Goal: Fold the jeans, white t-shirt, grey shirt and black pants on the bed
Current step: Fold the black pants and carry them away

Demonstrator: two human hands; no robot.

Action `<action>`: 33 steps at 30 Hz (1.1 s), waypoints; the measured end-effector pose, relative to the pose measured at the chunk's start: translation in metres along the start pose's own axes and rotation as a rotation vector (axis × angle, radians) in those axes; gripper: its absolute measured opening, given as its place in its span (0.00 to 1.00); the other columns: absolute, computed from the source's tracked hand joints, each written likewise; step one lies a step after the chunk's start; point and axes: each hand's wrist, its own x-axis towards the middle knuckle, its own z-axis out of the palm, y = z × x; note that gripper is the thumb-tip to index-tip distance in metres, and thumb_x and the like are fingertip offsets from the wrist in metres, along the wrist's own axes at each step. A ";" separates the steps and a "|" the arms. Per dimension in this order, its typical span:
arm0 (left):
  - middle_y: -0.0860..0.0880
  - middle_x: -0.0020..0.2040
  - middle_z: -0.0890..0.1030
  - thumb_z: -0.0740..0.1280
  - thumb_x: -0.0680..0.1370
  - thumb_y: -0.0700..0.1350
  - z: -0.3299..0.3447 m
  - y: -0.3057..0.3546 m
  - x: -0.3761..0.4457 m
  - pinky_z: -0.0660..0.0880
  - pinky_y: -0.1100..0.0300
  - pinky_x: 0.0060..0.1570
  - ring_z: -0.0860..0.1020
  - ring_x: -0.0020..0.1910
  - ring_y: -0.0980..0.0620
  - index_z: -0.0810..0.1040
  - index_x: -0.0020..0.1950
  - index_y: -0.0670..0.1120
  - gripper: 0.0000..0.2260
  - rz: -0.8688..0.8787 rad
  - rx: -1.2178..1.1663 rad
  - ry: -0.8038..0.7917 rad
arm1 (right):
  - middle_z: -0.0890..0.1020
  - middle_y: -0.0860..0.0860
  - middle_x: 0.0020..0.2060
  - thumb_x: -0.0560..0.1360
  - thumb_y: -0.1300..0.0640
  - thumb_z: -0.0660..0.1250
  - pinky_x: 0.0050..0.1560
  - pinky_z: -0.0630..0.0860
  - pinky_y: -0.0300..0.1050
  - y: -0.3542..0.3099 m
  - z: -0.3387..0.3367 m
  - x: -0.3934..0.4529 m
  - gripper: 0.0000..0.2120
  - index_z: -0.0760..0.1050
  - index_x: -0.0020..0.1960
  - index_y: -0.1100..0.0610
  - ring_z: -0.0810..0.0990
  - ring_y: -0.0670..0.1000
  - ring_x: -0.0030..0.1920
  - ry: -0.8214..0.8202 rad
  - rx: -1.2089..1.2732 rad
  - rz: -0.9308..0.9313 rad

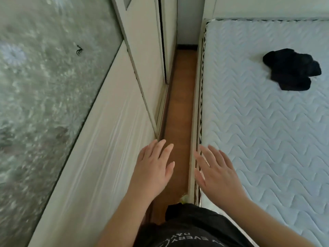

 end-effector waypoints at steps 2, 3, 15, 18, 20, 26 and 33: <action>0.51 0.78 0.62 0.48 0.81 0.58 -0.012 0.007 0.032 0.47 0.54 0.73 0.56 0.78 0.48 0.60 0.78 0.54 0.25 0.045 0.028 0.017 | 0.73 0.55 0.70 0.80 0.46 0.49 0.72 0.64 0.57 0.018 -0.005 0.022 0.26 0.72 0.71 0.55 0.70 0.58 0.71 -0.019 0.001 0.031; 0.51 0.78 0.62 0.48 0.82 0.58 -0.018 0.010 0.047 0.47 0.54 0.73 0.56 0.78 0.49 0.59 0.78 0.54 0.25 0.066 0.044 0.012 | 0.73 0.55 0.70 0.80 0.46 0.49 0.72 0.64 0.58 0.026 -0.009 0.032 0.26 0.72 0.71 0.55 0.70 0.58 0.71 -0.020 0.005 0.053; 0.49 0.72 0.71 0.49 0.81 0.59 -0.059 0.077 0.252 0.58 0.46 0.74 0.64 0.74 0.46 0.68 0.74 0.51 0.24 0.487 0.190 0.037 | 0.65 0.53 0.75 0.82 0.44 0.48 0.76 0.54 0.56 0.118 -0.046 0.111 0.25 0.65 0.76 0.52 0.62 0.57 0.76 0.014 0.120 0.381; 0.51 0.76 0.65 0.47 0.81 0.61 -0.052 0.097 0.319 0.49 0.49 0.76 0.57 0.77 0.49 0.63 0.77 0.53 0.26 0.601 0.203 -0.011 | 0.60 0.51 0.78 0.82 0.43 0.45 0.76 0.43 0.52 0.144 -0.041 0.130 0.26 0.59 0.78 0.49 0.56 0.55 0.78 0.001 0.158 0.501; 0.51 0.78 0.61 0.45 0.81 0.62 -0.049 0.109 0.369 0.45 0.51 0.76 0.53 0.78 0.50 0.60 0.78 0.54 0.27 0.666 0.193 -0.027 | 0.57 0.48 0.79 0.82 0.43 0.47 0.74 0.36 0.48 0.159 -0.041 0.150 0.26 0.57 0.79 0.48 0.52 0.53 0.79 0.016 0.184 0.596; 0.51 0.80 0.56 0.46 0.81 0.61 -0.060 0.156 0.485 0.41 0.52 0.75 0.47 0.78 0.49 0.55 0.79 0.55 0.27 0.939 0.204 -0.091 | 0.49 0.46 0.80 0.82 0.41 0.44 0.73 0.33 0.46 0.199 -0.065 0.208 0.27 0.49 0.80 0.46 0.45 0.51 0.79 0.069 0.202 0.849; 0.52 0.80 0.53 0.44 0.80 0.63 -0.092 0.217 0.551 0.40 0.55 0.74 0.47 0.79 0.50 0.52 0.79 0.56 0.28 1.239 0.260 -0.090 | 0.52 0.48 0.80 0.82 0.42 0.45 0.74 0.37 0.50 0.220 -0.106 0.228 0.27 0.52 0.79 0.47 0.49 0.53 0.79 0.138 0.197 1.157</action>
